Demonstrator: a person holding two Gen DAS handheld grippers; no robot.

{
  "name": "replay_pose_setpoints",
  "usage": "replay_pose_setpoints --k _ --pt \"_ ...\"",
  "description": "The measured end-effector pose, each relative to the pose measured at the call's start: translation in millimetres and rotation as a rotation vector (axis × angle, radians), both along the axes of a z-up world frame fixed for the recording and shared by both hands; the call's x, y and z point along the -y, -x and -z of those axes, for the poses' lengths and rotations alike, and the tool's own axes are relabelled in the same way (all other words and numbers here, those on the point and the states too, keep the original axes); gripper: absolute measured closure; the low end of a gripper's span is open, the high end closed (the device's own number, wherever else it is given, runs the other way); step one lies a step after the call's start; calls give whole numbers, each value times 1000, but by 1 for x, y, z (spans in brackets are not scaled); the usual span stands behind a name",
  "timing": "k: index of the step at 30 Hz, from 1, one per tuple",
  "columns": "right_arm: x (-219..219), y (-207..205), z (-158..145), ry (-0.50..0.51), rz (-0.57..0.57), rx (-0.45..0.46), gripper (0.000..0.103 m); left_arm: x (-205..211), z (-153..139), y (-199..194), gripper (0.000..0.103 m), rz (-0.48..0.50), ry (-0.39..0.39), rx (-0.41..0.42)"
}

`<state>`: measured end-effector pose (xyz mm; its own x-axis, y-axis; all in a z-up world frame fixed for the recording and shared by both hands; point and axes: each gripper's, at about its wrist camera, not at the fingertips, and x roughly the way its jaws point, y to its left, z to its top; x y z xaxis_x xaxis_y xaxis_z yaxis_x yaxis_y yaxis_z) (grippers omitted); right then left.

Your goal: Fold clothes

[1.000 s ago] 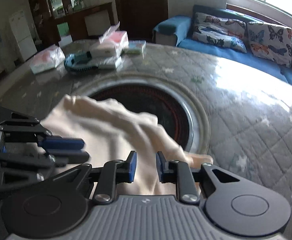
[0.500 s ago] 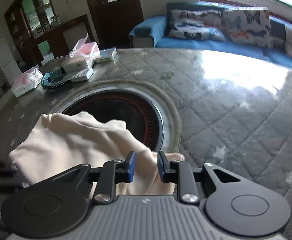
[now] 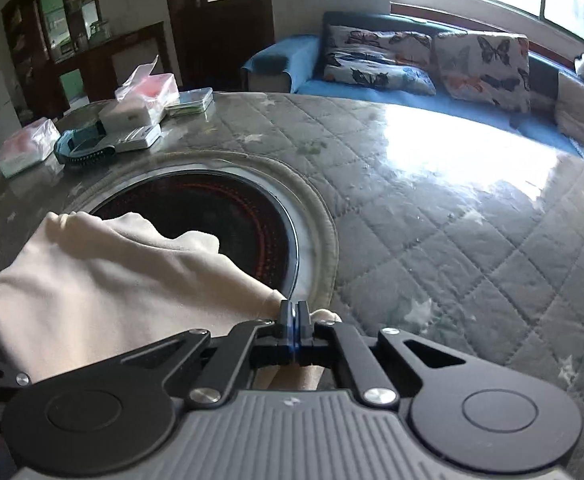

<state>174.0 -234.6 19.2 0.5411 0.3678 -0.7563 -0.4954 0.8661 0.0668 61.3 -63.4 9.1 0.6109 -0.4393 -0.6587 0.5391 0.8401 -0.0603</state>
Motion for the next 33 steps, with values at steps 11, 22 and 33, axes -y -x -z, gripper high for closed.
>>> replay_pose_setpoints --k 11,22,33 --pt "-6 31 -29 -31 -65 41 83 -42 -27 26 67 -108 2 71" --pt "-11 77 -22 -37 -144 25 84 -124 -16 39 65 -334 6 20" --pt "13 96 -9 -70 -122 -14 99 -137 -4 55 65 -314 7 2"
